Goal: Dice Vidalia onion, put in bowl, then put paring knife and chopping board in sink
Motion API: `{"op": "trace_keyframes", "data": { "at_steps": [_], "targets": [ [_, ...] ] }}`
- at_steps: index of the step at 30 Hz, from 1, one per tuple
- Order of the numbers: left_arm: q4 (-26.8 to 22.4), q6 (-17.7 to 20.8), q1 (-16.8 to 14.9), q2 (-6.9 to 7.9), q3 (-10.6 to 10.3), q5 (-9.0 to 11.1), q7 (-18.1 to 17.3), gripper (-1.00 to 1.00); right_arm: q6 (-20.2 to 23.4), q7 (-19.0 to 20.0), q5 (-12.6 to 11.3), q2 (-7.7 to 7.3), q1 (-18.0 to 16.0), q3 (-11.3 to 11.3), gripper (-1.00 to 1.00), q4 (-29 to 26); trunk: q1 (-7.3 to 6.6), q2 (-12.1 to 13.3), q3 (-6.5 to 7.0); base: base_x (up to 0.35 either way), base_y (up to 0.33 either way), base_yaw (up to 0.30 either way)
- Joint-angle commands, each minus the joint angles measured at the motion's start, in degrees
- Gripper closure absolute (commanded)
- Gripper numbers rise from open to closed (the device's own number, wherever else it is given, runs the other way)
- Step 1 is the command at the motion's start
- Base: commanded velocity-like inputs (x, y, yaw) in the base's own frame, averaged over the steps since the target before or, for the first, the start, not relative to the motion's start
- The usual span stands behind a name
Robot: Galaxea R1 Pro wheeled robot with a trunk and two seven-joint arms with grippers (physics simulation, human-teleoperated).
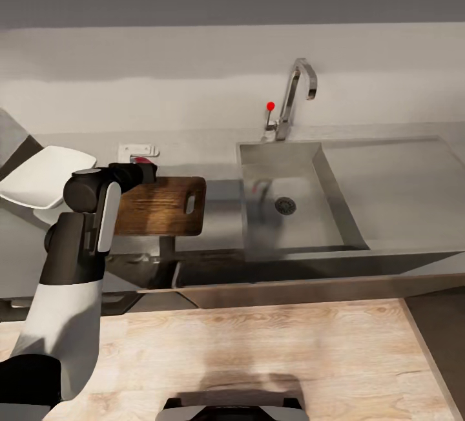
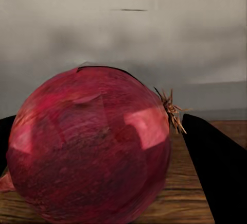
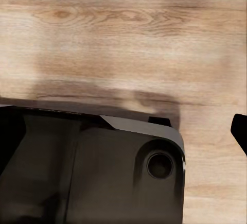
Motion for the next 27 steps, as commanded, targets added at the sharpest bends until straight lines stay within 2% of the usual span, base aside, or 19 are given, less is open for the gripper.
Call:
{"op": "trace_keyframes", "data": {
  "at_steps": [1, 27],
  "targets": [
    [-0.04, 0.25, -0.04, 0.05, -0.10, 0.16, 0.14, 1.00, -0.17, -0.26, -0.03, 0.01, -0.03, 0.33, -1.00, 0.06, 0.02, -0.07, -0.06, 0.000, 0.049, 0.000],
    [2.76, 0.07, 1.03, 0.14, -0.19, 0.16, 0.14, 1.00, -0.17, -0.26, -0.03, 0.01, -0.03, 0.33, -1.00, 0.06, 0.02, -0.07, -0.06, 0.000, 0.003, 0.000]
  ]
}}
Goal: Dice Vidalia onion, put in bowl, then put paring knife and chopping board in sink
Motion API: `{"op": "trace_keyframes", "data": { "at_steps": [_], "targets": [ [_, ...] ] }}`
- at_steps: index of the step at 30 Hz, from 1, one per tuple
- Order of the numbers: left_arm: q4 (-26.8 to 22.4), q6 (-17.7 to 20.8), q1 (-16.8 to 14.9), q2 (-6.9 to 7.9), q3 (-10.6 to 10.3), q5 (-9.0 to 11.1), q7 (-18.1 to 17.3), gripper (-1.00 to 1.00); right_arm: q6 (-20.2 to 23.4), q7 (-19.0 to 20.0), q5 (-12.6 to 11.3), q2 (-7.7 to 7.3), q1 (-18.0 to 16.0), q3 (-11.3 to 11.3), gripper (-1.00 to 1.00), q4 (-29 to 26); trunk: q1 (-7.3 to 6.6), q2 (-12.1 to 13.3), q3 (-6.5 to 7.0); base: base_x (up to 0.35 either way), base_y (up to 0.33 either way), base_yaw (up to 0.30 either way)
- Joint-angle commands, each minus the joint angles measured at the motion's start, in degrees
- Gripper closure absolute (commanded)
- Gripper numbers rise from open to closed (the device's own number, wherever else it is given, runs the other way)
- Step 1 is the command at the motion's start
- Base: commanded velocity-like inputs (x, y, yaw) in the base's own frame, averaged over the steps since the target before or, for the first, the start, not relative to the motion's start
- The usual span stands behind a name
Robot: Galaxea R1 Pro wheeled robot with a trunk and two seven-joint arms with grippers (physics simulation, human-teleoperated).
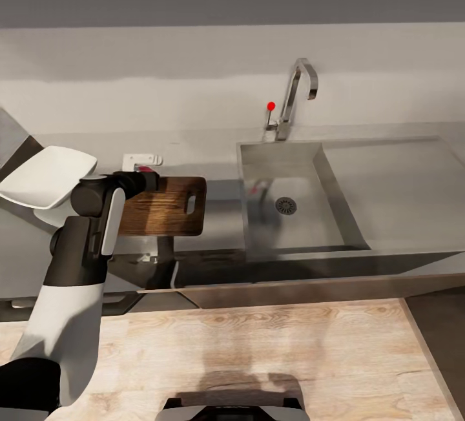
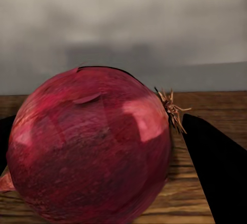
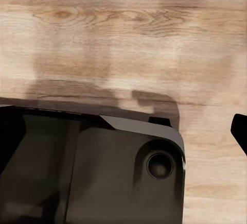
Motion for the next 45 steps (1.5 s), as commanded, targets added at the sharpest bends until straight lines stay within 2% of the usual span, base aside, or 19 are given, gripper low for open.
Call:
{"op": "trace_keyframes", "data": {
  "at_steps": [1, 11, 20, 27, 39, 45],
  "targets": [
    [0.00, 0.25, -0.02, 0.05, -0.08, 0.18, 0.14, 1.00, -0.17, -0.26, -0.03, 0.02, -0.03, 0.33, -1.00, 0.05, 0.02, -0.08, -0.06, 0.000, 0.000, 0.000],
    [-0.02, 0.26, 0.23, 0.08, -0.03, 0.18, 0.14, 1.00, -0.17, -0.26, -0.03, 0.01, -0.03, 0.33, -1.00, 0.05, 0.02, -0.08, -0.06, 0.000, 0.000, 0.000],
    [-0.33, 0.25, 0.27, 1.21, -0.02, 0.15, 0.14, 1.00, -0.16, -0.26, -0.05, 0.08, -0.03, 0.33, -1.00, 0.05, 0.02, -0.08, -0.06, 0.000, 0.000, 0.000],
    [-0.40, 0.25, 0.28, 1.36, -0.02, 0.11, 0.14, 1.00, -0.24, -0.26, -0.11, 0.23, -0.03, 0.33, -1.00, 0.05, 0.02, -0.08, -0.03, 0.000, 0.000, 0.000],
    [-0.46, 0.25, 0.28, 1.37, -0.02, 0.09, 0.14, 1.00, -0.25, -0.26, -0.12, 0.20, -0.03, 0.33, -1.00, 0.05, 0.02, -0.08, 0.95, -0.007, 0.000, 0.000],
    [-0.46, 0.25, 0.28, 1.37, -0.02, 0.09, 0.14, 1.00, -0.25, -0.26, -0.12, 0.19, -0.03, 0.33, -1.00, 0.05, 0.02, -0.08, 1.49, -0.214, 0.000, 0.000]
  ]
}}
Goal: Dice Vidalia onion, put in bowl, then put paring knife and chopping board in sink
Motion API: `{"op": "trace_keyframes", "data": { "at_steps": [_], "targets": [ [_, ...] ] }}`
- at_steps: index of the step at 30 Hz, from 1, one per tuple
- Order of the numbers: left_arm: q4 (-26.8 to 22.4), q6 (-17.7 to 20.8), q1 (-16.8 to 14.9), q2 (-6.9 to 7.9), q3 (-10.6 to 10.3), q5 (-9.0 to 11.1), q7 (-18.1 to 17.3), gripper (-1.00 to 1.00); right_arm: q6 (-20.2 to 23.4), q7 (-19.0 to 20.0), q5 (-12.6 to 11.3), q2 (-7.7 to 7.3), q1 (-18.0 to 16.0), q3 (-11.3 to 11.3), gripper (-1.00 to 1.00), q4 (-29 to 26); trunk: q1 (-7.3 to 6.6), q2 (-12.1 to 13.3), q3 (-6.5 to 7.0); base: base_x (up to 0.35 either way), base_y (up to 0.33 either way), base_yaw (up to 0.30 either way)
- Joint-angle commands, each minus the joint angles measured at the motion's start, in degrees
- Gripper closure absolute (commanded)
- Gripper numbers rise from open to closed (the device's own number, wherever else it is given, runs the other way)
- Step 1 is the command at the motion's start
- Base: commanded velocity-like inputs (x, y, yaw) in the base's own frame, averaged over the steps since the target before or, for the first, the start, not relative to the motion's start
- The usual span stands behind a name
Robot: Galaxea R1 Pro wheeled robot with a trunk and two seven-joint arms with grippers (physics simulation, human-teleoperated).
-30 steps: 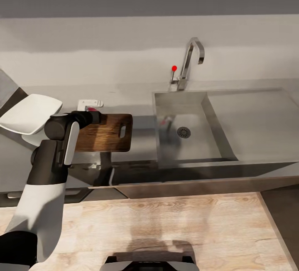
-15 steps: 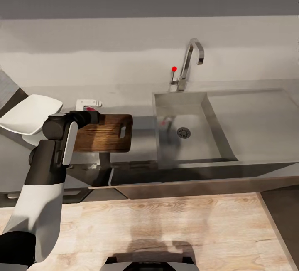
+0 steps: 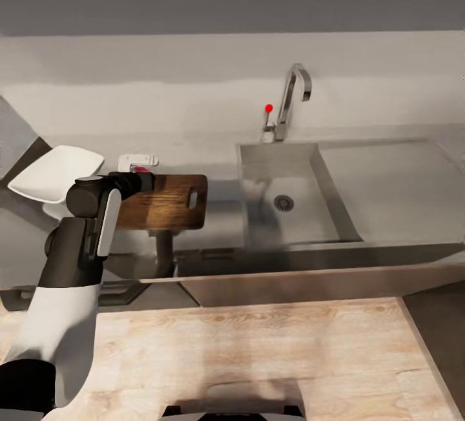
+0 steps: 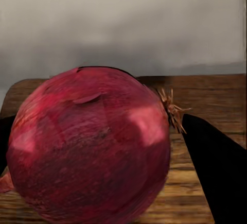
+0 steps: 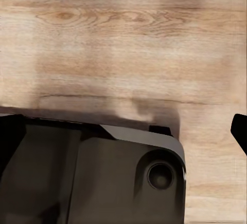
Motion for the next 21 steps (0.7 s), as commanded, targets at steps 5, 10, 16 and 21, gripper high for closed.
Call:
{"op": "trace_keyframes", "data": {
  "at_steps": [5, 10, 16, 21],
  "targets": [
    [-0.06, 0.25, -0.04, 0.03, -0.08, 0.17, 0.14, 1.00, -0.17, -0.26, -0.04, 0.00, -0.03, 0.33, -1.00, 0.06, 0.00, -0.08, 0.39, -0.230, 0.000, 0.000],
    [-0.22, 0.25, -0.04, 0.03, -0.08, 0.17, 0.14, 1.00, -0.11, -0.26, -0.04, 0.00, -0.03, 0.33, -1.00, 0.06, 0.00, -0.08, 0.84, -0.038, 0.000, 0.000],
    [-0.23, 0.25, -0.05, 0.04, -0.08, 0.17, 0.14, 1.00, -0.09, -0.26, -0.04, 0.00, -0.03, 0.33, -1.00, 0.06, 0.00, -0.08, 1.38, 0.040, 0.000, 0.000],
    [-0.22, 0.25, -0.04, 0.05, -0.08, 0.17, 0.14, 1.00, -0.08, -0.26, -0.04, 0.00, -0.03, 0.33, -1.00, 0.06, 0.00, -0.08, 1.82, 0.128, 0.000, 0.000]
  ]
}}
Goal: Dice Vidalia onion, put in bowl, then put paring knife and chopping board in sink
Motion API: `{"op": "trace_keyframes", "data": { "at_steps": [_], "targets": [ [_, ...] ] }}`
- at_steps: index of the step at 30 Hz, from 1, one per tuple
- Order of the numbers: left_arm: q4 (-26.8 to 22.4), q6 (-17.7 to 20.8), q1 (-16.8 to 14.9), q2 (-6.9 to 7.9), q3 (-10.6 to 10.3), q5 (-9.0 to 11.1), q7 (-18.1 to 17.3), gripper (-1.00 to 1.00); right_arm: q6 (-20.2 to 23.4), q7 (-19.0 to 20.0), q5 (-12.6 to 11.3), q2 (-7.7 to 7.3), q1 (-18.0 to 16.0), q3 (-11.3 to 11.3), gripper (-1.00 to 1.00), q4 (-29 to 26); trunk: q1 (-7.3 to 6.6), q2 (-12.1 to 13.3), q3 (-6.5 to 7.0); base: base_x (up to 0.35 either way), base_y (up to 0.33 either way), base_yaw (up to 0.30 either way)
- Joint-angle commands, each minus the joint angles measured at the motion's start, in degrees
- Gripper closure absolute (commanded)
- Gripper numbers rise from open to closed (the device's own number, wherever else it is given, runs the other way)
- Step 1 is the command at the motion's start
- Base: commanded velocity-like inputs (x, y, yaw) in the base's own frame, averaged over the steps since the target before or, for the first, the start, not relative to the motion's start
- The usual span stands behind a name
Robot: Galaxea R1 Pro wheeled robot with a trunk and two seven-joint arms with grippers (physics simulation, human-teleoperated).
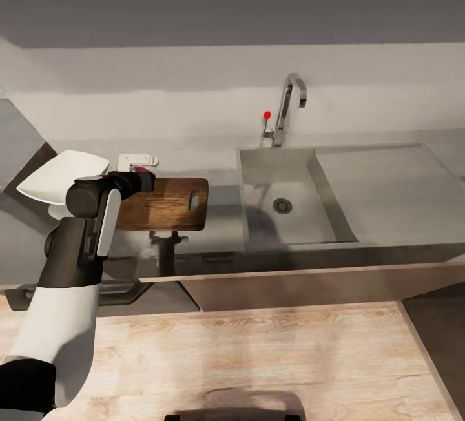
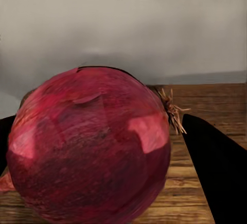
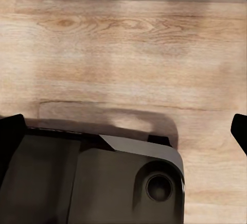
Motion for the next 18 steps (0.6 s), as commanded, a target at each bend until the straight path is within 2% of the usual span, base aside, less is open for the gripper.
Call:
{"op": "trace_keyframes", "data": {
  "at_steps": [1, 10, 18],
  "targets": [
    [-0.02, 0.25, -0.04, 0.05, -0.08, 0.17, 0.14, 1.00, -0.17, -0.26, -0.04, 0.01, -0.03, 0.33, -1.00, 0.05, 0.03, -0.08, 0.02, 0.035, 0.000, 0.000],
    [0.99, 0.25, -0.04, 0.05, -0.08, 0.25, 0.14, 1.00, -0.17, -0.26, -0.04, 0.01, -0.03, 0.33, -1.00, 0.05, 0.03, -0.08, 0.75, 0.009, 0.000, 0.000],
    [3.32, 0.22, -0.04, 0.11, -0.08, 0.25, 0.14, 1.00, -0.17, -0.26, -0.04, 0.01, -0.03, 0.33, -1.00, 0.05, 0.03, -0.08, 0.85, 0.000, 0.000, 0.000]
  ]
}}
